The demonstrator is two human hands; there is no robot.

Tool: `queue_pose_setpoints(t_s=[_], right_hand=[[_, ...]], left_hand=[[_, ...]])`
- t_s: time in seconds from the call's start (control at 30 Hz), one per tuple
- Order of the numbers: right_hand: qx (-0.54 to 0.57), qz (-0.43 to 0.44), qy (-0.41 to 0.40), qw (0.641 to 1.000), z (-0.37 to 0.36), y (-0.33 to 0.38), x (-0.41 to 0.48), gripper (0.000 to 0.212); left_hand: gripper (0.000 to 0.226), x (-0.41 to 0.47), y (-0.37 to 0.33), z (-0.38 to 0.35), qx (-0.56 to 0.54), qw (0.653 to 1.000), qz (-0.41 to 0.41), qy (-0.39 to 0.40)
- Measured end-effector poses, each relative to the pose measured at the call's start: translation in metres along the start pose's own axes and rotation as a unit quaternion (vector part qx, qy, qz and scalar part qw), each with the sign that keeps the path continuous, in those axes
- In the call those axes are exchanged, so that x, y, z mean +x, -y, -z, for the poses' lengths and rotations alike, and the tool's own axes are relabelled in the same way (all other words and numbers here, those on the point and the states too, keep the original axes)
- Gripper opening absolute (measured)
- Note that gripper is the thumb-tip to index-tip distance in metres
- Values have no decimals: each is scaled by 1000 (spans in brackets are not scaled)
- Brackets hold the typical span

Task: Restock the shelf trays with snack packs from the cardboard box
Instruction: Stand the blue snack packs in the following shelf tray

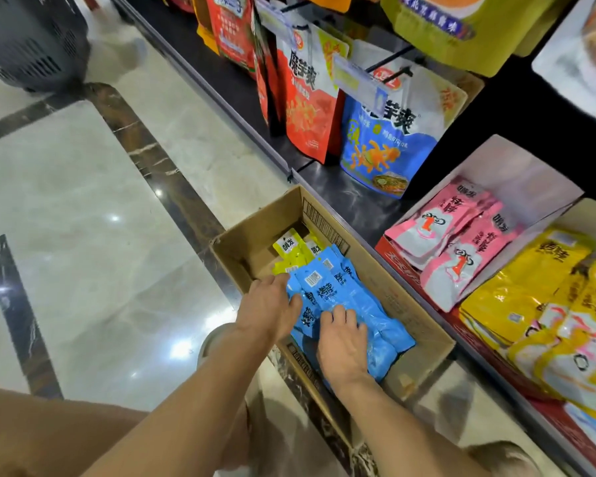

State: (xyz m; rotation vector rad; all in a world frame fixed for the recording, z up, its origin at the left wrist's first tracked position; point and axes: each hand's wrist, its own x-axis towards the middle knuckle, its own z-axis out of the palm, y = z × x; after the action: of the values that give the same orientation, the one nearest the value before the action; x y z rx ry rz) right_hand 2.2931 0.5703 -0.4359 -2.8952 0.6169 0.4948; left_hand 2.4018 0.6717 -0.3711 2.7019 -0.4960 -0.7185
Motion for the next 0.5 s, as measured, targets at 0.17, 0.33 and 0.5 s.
queue_pose_setpoints(t_s=[0.17, 0.33, 0.5], right_hand=[[76, -8, -17, 997, 22, -19, 0, 25], [196, -53, -82, 976, 49, -32, -7, 35], [330, -75, -130, 932, 70, -56, -17, 33]], left_hand=[[53, -10, -11, 6, -19, 999, -2, -35], [52, -22, -28, 6, -100, 988, 31, -112], [59, -28, -38, -14, -91, 994, 30, -60]])
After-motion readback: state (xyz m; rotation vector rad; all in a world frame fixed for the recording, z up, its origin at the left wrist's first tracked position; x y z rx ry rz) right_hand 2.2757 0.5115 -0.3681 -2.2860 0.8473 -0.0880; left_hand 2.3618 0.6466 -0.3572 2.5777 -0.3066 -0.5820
